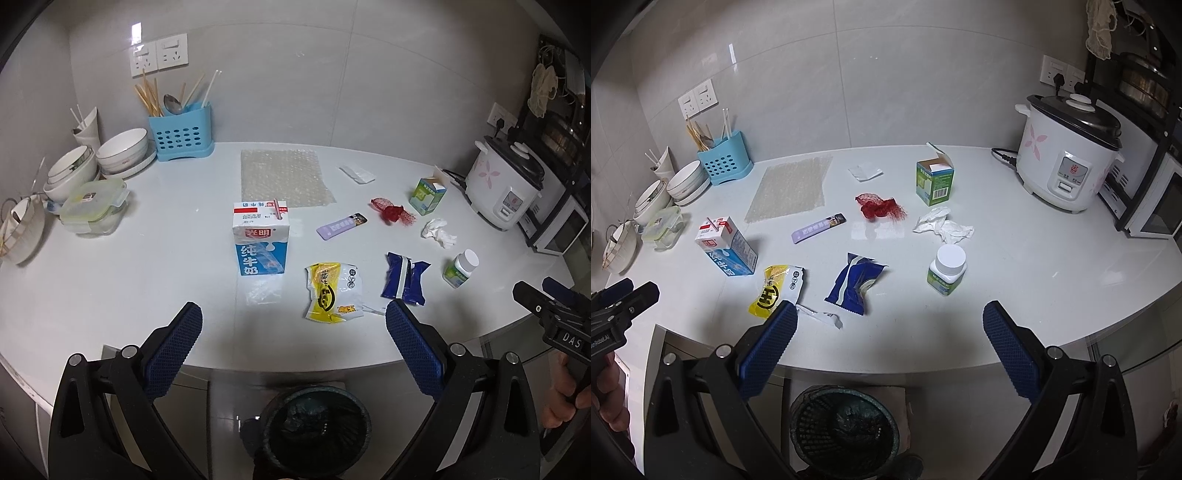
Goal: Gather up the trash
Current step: 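Move both tools toward the milk carton and blue wrapper on the counter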
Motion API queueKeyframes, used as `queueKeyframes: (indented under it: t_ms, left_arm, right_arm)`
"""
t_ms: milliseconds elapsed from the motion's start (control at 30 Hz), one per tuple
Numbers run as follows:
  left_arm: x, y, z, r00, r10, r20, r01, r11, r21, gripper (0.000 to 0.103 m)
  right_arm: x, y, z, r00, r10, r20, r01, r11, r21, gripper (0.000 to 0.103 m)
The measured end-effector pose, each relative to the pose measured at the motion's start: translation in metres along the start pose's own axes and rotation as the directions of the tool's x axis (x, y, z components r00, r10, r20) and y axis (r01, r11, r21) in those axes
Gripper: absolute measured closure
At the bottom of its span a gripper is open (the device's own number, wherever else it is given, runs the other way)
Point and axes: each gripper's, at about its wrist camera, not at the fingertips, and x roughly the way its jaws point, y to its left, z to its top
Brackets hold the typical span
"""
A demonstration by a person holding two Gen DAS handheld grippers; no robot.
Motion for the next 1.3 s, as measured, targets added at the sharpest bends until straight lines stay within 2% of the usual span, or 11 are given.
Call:
queueKeyframes:
  t_ms: [1300]
  left_arm:
    - [0.0038,-0.0038,0.0024,1.0,-0.015,-0.022,0.015,1.0,-0.008,0.006]
  right_arm:
    - [0.0012,-0.0034,0.0024,1.0,0.003,0.001,-0.003,1.0,0.003,0.006]
